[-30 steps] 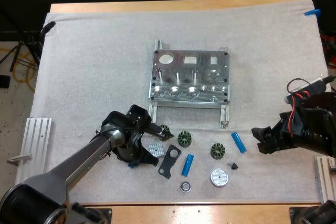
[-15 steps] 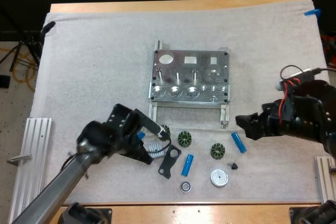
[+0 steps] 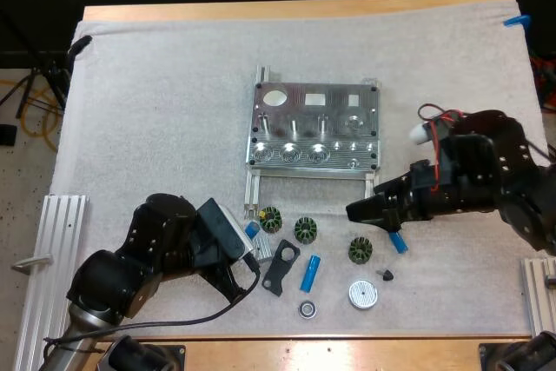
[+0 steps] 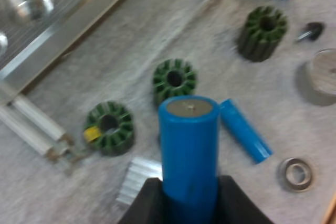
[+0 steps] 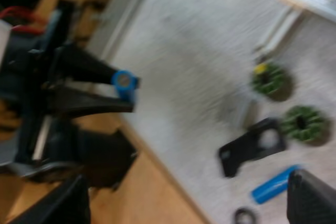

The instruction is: Load cells from left to right

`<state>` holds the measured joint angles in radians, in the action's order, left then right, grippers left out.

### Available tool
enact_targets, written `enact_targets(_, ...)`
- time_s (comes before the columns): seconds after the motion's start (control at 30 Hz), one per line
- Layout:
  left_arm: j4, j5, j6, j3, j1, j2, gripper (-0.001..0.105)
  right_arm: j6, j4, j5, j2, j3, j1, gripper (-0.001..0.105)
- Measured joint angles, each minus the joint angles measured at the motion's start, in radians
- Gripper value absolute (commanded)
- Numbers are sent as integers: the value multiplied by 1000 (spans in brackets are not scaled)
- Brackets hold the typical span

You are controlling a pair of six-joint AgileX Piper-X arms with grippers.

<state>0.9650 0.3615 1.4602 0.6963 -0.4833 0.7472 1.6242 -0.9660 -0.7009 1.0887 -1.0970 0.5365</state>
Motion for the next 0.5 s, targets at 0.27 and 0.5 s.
enact_targets(0.27, 4, 50, -66, 6, -6, 0, 0, -33, 48, -41, 81, 0, 132, 74)
enact_targets(0.5, 8, 55, -84, 21, -95, 0, 0, -108, 156, -10, 177, 0, 229, 74)
